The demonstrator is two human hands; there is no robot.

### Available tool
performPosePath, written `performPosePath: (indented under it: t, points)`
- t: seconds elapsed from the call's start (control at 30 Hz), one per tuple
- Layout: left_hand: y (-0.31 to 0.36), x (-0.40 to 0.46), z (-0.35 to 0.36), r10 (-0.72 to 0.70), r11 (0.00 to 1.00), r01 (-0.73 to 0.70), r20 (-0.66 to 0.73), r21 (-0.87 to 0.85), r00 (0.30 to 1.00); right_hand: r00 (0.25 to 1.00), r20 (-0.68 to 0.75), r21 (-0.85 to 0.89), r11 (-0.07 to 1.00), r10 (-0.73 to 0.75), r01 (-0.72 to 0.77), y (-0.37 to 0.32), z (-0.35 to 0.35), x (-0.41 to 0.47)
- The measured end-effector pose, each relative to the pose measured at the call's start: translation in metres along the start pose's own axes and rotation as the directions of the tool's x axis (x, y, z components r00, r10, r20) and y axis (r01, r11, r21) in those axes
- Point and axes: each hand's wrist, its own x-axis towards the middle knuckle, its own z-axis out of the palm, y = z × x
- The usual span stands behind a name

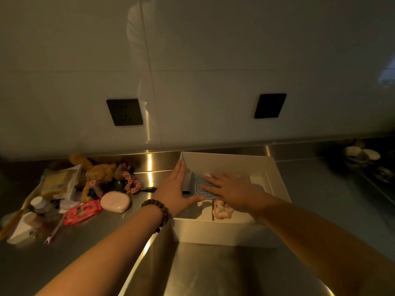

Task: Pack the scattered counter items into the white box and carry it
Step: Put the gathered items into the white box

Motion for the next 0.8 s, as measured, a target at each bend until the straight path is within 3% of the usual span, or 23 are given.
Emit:
performPosePath:
  t: [0.1, 0.23, 0.33, 0.4, 0.5, 0.67, 0.8]
  points:
    - [-0.001, 0.000, -0.001, 0.009, 1.000, -0.009, 0.001, -0.012, 1.000, 0.993, 0.101, -0.041, 0.998, 0.057, -0.053, 0.014, -0.001, 0.006]
    - [-0.001, 0.001, -0.001, 0.000, 1.000, 0.000, 0.004, -0.012, 1.000, 0.991, 0.107, -0.013, 0.996, 0.086, -0.085, 0.010, -0.005, 0.007]
    - [0.000, 0.000, -0.002, 0.000, 1.000, 0.000, -0.011, -0.011, 1.000, 0.974, -0.008, 0.237, 0.947, 0.226, -0.218, -0.010, -0.017, 0.005]
    - [0.001, -0.001, -0.003, 0.009, 1.000, -0.010, -0.055, -0.021, 0.998, 0.920, -0.086, 0.488, 0.821, 0.382, -0.295, -0.026, -0.035, 0.006]
    - [0.001, -0.010, -0.007, 0.030, 0.999, -0.033, -0.159, -0.019, 0.987, 0.849, -0.175, 0.630, 0.720, 0.498, -0.293, -0.049, -0.067, 0.009]
    - [-0.034, -0.045, -0.023, 0.071, 0.996, -0.056, -0.254, 0.066, 0.965, 0.871, -0.217, 0.619, 0.752, 0.440, -0.226, -0.086, -0.102, 0.022]
    - [-0.096, -0.083, -0.044, 0.006, 0.988, 0.044, -0.318, 0.149, 0.948, 0.897, -0.278, 0.602, 0.790, 0.345, -0.117, -0.134, -0.123, 0.064]
